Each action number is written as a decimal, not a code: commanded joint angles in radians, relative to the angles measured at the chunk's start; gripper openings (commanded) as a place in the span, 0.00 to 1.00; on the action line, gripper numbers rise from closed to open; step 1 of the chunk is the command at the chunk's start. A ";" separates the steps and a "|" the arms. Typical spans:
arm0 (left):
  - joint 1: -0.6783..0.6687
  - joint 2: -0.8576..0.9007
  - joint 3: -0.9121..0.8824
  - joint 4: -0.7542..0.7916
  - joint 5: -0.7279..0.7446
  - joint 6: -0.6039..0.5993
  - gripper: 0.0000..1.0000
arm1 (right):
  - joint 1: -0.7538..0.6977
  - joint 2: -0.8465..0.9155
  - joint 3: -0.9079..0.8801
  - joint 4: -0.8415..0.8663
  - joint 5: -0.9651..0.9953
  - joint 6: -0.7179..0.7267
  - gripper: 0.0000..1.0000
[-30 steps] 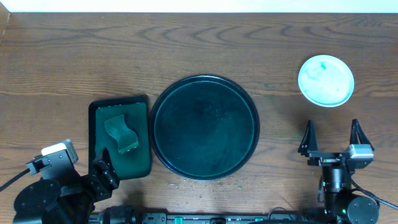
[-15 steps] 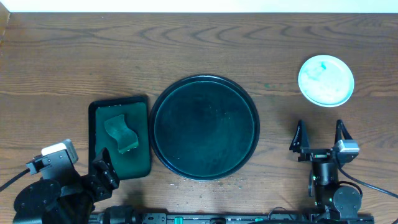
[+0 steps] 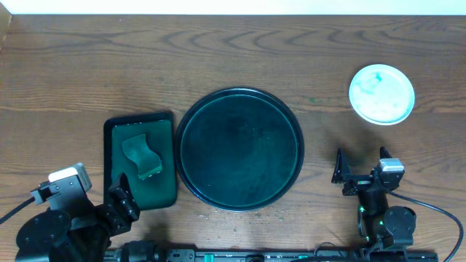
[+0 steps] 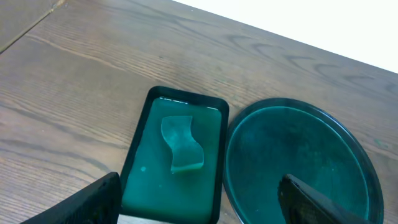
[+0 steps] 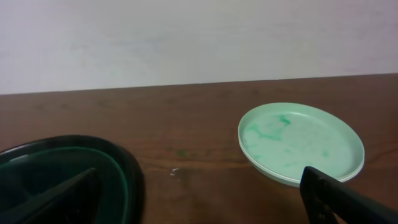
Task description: Clean dirty plates on tray and stack at the side
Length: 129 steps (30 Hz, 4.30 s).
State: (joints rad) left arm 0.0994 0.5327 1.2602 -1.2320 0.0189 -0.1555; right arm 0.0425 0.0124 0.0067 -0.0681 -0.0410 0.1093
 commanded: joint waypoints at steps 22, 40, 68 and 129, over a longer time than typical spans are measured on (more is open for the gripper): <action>0.000 0.001 0.013 -0.002 -0.012 0.017 0.80 | -0.018 -0.006 -0.001 -0.003 -0.015 -0.122 0.99; 0.000 0.001 0.013 -0.002 -0.012 0.016 0.81 | -0.018 -0.006 -0.001 -0.003 -0.015 -0.122 0.99; 0.000 -0.384 -0.775 0.804 -0.001 -0.083 0.80 | -0.018 -0.006 -0.001 -0.003 -0.015 -0.122 0.99; 0.000 -0.529 -1.256 1.161 -0.005 -0.152 0.80 | -0.018 -0.006 -0.001 -0.003 -0.015 -0.122 0.99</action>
State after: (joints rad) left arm 0.0994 0.0101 0.0128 -0.0212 0.0273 -0.3321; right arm 0.0425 0.0124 0.0067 -0.0673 -0.0525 -0.0051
